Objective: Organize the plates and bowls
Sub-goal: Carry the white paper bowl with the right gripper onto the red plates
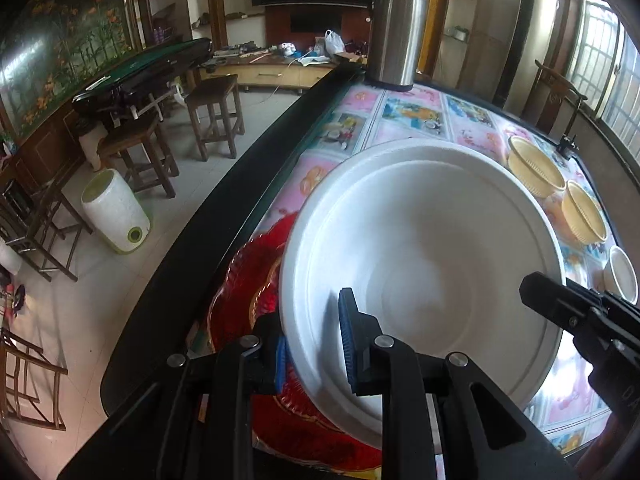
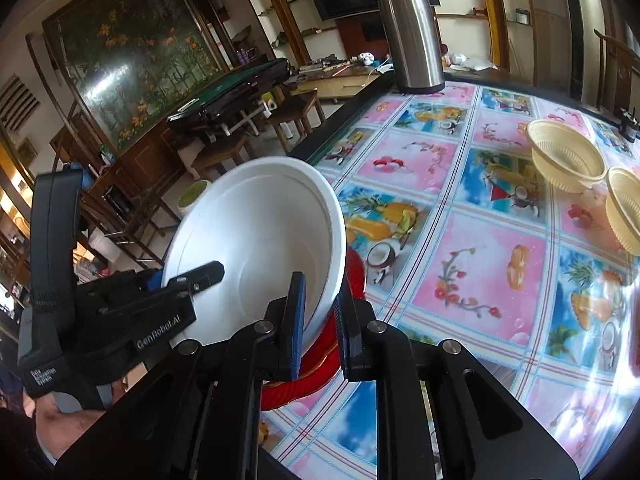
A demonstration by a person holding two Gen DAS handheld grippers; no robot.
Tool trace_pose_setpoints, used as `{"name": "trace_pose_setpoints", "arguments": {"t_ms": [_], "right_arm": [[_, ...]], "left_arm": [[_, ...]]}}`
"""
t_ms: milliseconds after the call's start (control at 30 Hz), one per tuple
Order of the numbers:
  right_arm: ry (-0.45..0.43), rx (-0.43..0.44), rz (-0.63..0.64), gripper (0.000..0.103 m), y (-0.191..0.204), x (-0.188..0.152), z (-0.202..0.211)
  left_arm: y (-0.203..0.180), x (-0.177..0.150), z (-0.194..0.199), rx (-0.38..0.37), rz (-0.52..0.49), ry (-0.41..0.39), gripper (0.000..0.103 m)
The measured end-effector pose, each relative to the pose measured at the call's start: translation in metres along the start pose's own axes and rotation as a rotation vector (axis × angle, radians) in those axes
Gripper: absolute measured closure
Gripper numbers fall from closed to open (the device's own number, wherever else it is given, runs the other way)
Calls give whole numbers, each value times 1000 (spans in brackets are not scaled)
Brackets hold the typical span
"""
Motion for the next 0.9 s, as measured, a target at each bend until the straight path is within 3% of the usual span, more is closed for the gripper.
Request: {"name": "trace_pose_setpoints", "arguments": {"t_ms": [367,900], "right_arm": [[73,-21,4,89,1,-16,-28],[135,-56,4,89,-4,-23,-57]], "left_arm": [[11,-19,-7,39,9,8,82],[16,-34,-27,33,3,69,82]]}}
Point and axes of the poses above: each gripper's, at about its wrist camera, not at the fingertips, and z roughly against the way its jaws point, y to its left, x to its top, the point moved 5 cm from there along -z, roughly the way its jaws point, and after that the axes turned 10 degrees about -z, right-handed, at the moved point
